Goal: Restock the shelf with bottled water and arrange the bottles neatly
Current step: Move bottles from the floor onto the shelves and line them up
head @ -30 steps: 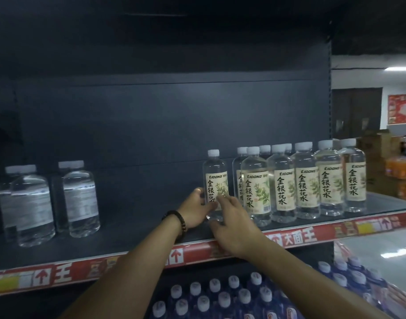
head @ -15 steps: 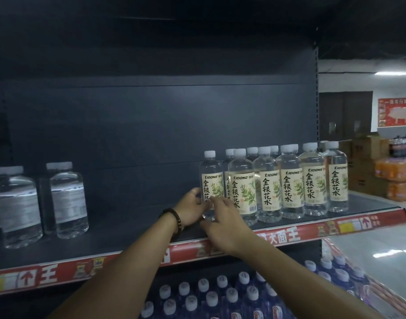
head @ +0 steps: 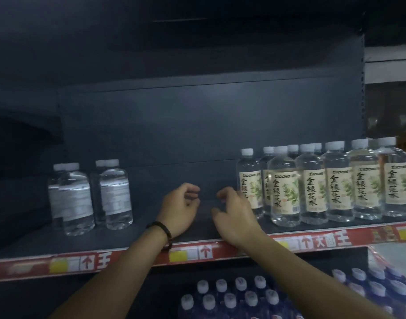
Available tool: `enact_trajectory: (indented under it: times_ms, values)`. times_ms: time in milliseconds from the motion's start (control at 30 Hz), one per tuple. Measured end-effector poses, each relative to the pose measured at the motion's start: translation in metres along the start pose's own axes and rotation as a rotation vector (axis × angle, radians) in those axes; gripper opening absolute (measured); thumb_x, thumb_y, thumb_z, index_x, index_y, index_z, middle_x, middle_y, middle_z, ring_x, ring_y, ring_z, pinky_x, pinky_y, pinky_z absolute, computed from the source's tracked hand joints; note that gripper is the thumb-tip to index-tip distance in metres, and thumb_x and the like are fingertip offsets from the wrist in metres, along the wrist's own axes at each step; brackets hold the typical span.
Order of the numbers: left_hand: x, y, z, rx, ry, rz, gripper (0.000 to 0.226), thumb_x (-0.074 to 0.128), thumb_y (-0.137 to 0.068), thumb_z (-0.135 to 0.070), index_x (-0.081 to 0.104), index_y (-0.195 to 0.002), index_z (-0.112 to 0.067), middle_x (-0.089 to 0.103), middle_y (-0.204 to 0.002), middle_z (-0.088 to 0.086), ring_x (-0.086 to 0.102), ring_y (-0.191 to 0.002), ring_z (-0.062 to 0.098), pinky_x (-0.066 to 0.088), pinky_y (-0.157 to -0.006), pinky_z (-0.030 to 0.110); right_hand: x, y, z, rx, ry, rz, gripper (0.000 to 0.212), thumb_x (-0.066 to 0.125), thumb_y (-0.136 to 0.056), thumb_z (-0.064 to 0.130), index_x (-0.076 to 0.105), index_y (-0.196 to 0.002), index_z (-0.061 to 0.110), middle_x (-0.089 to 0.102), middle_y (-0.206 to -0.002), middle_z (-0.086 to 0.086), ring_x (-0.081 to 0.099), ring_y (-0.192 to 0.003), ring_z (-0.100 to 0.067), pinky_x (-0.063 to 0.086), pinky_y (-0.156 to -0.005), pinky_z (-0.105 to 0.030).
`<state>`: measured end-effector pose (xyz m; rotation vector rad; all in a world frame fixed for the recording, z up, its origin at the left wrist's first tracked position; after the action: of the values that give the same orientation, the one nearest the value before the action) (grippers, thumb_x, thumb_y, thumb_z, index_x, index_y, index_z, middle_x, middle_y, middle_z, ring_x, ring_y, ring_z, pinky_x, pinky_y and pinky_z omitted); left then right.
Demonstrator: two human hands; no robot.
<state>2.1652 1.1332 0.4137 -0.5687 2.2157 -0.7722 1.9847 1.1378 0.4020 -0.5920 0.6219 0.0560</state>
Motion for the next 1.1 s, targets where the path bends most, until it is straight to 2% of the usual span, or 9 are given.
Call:
enact_trajectory:
  times_ms: [100,167,300,433,567,733,900,1000,1100]
  values:
    - [-0.076,0.027,0.019,0.141,-0.158,-0.285,0.027,0.066,-0.09,-0.002,0.065,-0.102,-0.026,0.064,-0.102,-0.013,0.063,-0.092,0.001,0.047,-0.082,0.011,0.044,-0.011,0.024,0.016,-0.154,0.123,0.029,0.061,-0.099,0.017,0.059,-0.128,0.021,0.066,-0.115,-0.001,0.063,-0.096,-0.012,0.044,-0.067,-0.012]
    - [-0.116,0.044,0.038,0.153,-0.272,-0.411,0.03,0.065,-0.089,-0.001,0.061,-0.105,-0.026,0.059,-0.105,-0.011,0.059,-0.099,0.01,0.049,-0.088,0.024,0.078,-0.017,0.041,0.022,-0.239,0.203,0.026,0.06,-0.1,0.013,0.06,-0.125,0.02,0.068,-0.109,-0.003,0.062,-0.085,-0.008,0.042,-0.057,-0.008]
    - [-0.149,0.072,0.088,-0.006,-0.293,-0.54,0.041,0.063,-0.09,0.0,0.056,-0.123,-0.023,0.047,-0.122,-0.006,0.055,-0.108,0.018,0.053,-0.093,0.04,0.145,-0.034,0.078,0.021,-0.29,0.336,0.035,0.058,-0.099,0.011,0.056,-0.134,0.018,0.065,-0.116,-0.001,0.063,-0.101,-0.013,0.05,-0.075,-0.018]
    - [-0.146,0.076,0.106,-0.112,-0.224,-0.51,0.048,0.06,-0.098,-0.01,0.043,-0.14,-0.024,0.039,-0.135,-0.006,0.054,-0.103,0.009,0.051,-0.087,0.03,0.195,-0.052,0.112,0.006,-0.312,0.436,0.062,0.061,-0.092,0.012,0.042,-0.151,0.012,0.058,-0.137,-0.008,0.06,-0.123,-0.024,0.052,-0.106,-0.038]
    - [-0.143,0.071,0.115,-0.178,-0.25,-0.431,0.062,0.063,-0.097,-0.015,0.033,-0.151,-0.022,0.037,-0.147,-0.003,0.053,-0.119,0.015,0.048,-0.091,0.027,0.218,-0.071,0.129,0.023,-0.415,0.431,0.049,0.063,-0.087,0.004,0.048,-0.134,0.008,0.068,-0.121,-0.009,0.07,-0.109,-0.026,0.062,-0.094,-0.049]
    - [-0.143,0.066,0.125,-0.199,-0.265,-0.402,0.07,0.067,-0.094,-0.021,0.031,-0.153,-0.023,0.044,-0.148,-0.002,0.049,-0.133,0.018,0.051,-0.107,0.038,0.224,-0.069,0.136,0.02,-0.493,0.481,0.034,0.057,-0.091,-0.012,0.066,-0.114,0.011,0.076,-0.103,-0.008,0.072,-0.084,-0.018,0.055,-0.061,-0.027]
    - [-0.143,0.061,0.128,-0.243,-0.134,-0.31,0.07,0.075,-0.086,-0.026,0.035,-0.144,-0.032,0.061,-0.131,-0.011,0.063,-0.115,0.012,0.058,-0.095,0.039,0.215,-0.068,0.127,0.036,-0.464,0.446,0.042,0.063,-0.089,-0.002,0.061,-0.129,0.012,0.075,-0.116,-0.006,0.074,-0.104,-0.023,0.064,-0.091,-0.043]
    - [-0.143,0.054,0.13,-0.303,0.056,-0.202,0.065,0.078,-0.084,-0.036,0.044,-0.14,-0.033,0.066,-0.119,-0.017,0.067,-0.106,0.006,0.059,-0.089,0.034,0.199,-0.063,0.118,0.02,-0.394,0.373,0.038,0.062,-0.084,0.0,0.051,-0.118,0.015,0.067,-0.116,-0.01,0.068,-0.107,-0.023,0.061,-0.094,-0.045]
    - [-0.142,0.044,0.124,-0.307,0.108,-0.109,0.048,0.076,-0.088,-0.021,0.056,-0.13,-0.034,0.071,-0.114,-0.016,0.07,-0.106,0.007,0.056,-0.085,0.026,0.187,-0.055,0.109,-0.003,-0.397,0.338,0.032,0.063,-0.09,0.004,0.048,-0.115,0.016,0.067,-0.115,-0.008,0.067,-0.108,-0.021,0.059,-0.097,-0.047]
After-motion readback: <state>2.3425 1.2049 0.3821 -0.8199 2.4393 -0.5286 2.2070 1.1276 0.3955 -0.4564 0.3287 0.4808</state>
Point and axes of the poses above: each hand's wrist, its own y-axis away from the middle knuckle, its own x-axis out of the palm, z = x × y, the point moved 7 cm from there along -y, towards the middle knuckle
